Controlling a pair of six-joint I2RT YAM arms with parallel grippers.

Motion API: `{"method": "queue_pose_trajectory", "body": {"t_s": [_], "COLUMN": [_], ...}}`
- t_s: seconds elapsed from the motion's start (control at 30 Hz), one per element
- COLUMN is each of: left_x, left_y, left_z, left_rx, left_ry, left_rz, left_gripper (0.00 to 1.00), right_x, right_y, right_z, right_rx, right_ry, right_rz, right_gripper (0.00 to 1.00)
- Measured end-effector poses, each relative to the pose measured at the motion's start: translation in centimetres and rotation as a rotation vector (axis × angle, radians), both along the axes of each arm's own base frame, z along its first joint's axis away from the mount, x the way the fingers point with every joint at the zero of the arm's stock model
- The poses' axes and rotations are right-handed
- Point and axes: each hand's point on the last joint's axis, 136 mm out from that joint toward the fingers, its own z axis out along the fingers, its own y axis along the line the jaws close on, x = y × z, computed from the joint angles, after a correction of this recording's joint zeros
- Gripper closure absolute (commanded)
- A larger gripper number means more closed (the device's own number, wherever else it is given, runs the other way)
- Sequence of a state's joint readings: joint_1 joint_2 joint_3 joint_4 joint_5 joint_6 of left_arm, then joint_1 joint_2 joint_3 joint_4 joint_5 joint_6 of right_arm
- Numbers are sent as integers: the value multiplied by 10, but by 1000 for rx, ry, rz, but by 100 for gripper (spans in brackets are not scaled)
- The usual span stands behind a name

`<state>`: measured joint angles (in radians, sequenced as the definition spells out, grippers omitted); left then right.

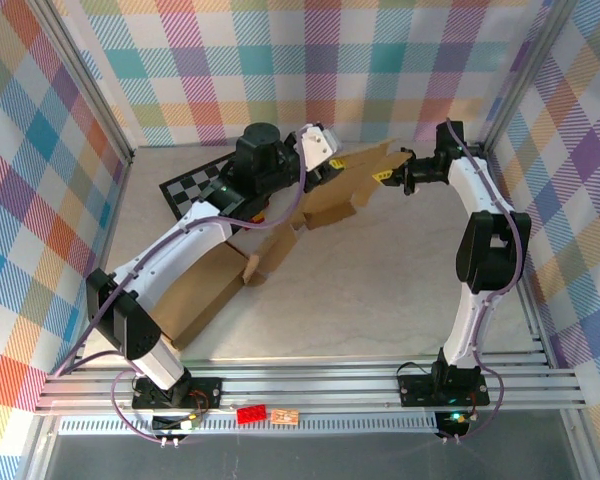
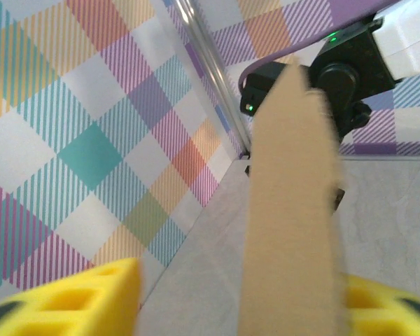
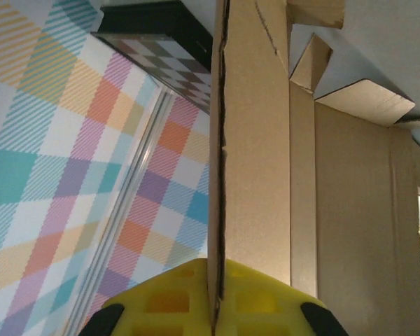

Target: Fold the paper box

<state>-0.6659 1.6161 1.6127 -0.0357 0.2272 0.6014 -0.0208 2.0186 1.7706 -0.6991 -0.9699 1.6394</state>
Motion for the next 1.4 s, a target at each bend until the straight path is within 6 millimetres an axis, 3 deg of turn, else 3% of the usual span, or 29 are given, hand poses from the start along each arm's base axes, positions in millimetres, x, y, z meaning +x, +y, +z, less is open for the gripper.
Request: {"method": "queue_pose_trajectory", "body": {"t_s": [0.17, 0.47, 0.83, 1.0, 1.17, 1.4], "left_x": [4, -11, -31, -52, -60, -59], "left_y": [18, 54, 87, 104, 116, 121], "left_z": [6, 36, 65, 62, 58, 44], "left_rx": [-60, -287, -510, -554, -565, -554], "left_ry": [26, 131, 265, 315, 354, 411], "left_rz": [106, 230, 306, 312, 349, 395], "left_gripper": [6, 6, 8, 8, 8, 9], "right_x": [-4, -10, -49, -62, -75, -99], "right_y": [-12, -42, -69, -84, -100, -104], "right_z": [30, 108, 135, 160, 211, 274], "right_rx": [-93, -290, -595, -704, -818, -903], "right_ry": [-64, -253, -308, -370, -501, -692], "right_rz": [-87, -262, -419, -470, -533, -575], "right_gripper": [100, 100, 100, 100, 100, 100]}}
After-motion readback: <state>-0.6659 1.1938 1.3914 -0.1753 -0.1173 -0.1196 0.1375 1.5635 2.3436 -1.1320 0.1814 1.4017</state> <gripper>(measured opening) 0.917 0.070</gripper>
